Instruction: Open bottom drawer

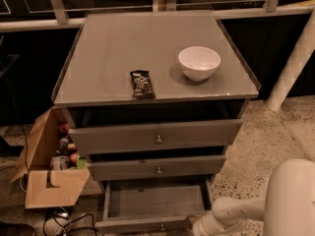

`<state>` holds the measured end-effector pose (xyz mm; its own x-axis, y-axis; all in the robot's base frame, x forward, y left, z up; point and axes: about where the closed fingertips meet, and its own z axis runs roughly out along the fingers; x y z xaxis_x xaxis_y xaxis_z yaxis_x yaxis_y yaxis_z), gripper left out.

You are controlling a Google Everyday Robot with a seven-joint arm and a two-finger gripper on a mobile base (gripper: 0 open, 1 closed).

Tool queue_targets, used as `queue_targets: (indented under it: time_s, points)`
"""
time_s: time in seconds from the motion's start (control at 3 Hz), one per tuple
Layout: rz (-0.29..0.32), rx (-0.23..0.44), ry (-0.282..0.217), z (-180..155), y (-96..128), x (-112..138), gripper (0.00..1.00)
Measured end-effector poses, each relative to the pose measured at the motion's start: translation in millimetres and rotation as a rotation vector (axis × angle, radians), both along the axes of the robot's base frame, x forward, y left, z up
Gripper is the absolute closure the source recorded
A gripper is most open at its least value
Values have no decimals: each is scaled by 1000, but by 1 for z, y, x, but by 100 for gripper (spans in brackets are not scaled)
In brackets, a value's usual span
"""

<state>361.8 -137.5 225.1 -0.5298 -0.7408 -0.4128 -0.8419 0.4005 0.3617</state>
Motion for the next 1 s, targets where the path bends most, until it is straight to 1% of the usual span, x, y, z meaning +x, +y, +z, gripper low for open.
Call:
queue_targets:
  time_s: [0.33, 0.67, 1.0]
  points:
    - [9, 17, -30, 6, 7, 14, 0]
    - [26, 32, -108, 31, 17, 36, 0]
    - [43, 33, -158, 45, 25, 52, 0]
